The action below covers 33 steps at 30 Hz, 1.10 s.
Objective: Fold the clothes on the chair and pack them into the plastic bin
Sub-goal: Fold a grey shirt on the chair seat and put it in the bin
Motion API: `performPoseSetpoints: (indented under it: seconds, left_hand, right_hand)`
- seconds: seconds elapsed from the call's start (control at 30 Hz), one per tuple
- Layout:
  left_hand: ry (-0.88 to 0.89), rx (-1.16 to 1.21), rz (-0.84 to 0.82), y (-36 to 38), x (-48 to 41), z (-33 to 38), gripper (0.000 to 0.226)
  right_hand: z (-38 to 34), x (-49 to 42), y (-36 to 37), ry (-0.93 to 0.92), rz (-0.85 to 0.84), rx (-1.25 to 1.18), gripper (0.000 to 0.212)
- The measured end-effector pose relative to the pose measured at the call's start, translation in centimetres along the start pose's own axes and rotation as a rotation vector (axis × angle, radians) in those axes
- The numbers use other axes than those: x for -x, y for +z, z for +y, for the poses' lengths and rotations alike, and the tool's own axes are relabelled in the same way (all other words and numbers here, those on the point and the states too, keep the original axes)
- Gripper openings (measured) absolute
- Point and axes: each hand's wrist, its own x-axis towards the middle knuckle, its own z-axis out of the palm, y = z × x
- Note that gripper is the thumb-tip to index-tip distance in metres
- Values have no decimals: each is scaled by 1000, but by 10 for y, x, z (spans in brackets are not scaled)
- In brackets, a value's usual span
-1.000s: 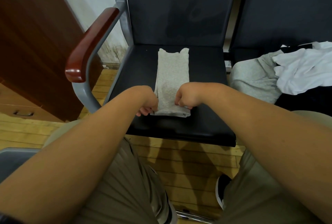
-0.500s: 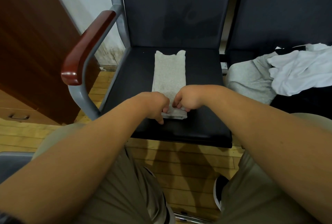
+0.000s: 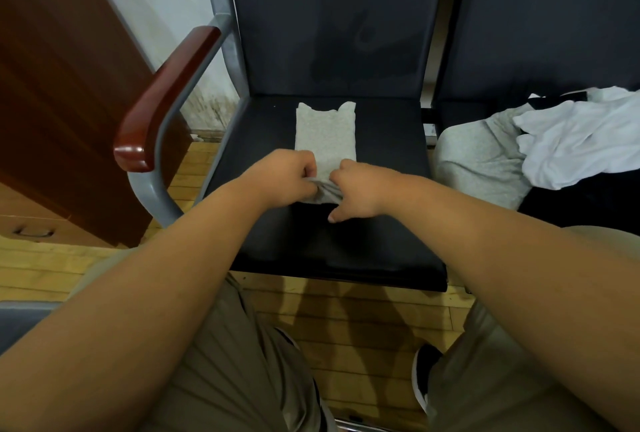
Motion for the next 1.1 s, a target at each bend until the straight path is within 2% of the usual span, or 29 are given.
performPoseSetpoints:
  seconds: [0.1,0.2,0.27,0.3,0.47,0.67,0.77,0.83,0.93,1.1]
  left_hand:
    - [17,19,22,0,1,-1,26]
    - [72,-133,-50,4,0,-1,38]
    - [92,-214,-50,4,-2,-2,24]
    - [84,-228,-42,2,-2,-2,17]
    - [54,-140,-62,-13,6,-2,18]
    - [44,46,-325,-29,20,5,12]
    - [56,204,-502,-36,30,8,5]
    - [57,290,-570,-42,35,10,9]
    - [62,332,-479,-49,32,5,14]
    - [-35,421,-72,-43,11,-4,5]
  right_hand:
    - [0,-2,-6,44,116,-130,17]
    - [2,2,-15,73,137,-233,20]
    - [3,5,-17,69,125,-245,23]
    - [3,6,-17,67,114,-248,24]
    - [2,16,-22,34,85,-190,26]
    - [6,41,-36,-11,-142,-212,22]
    - [9,51,-40,-15,-309,-445,19]
    - [10,54,-44,-11,-382,-587,20]
    - [14,48,-50,-8,-337,-683,20]
    - [23,25,-52,121,40,-734,14]
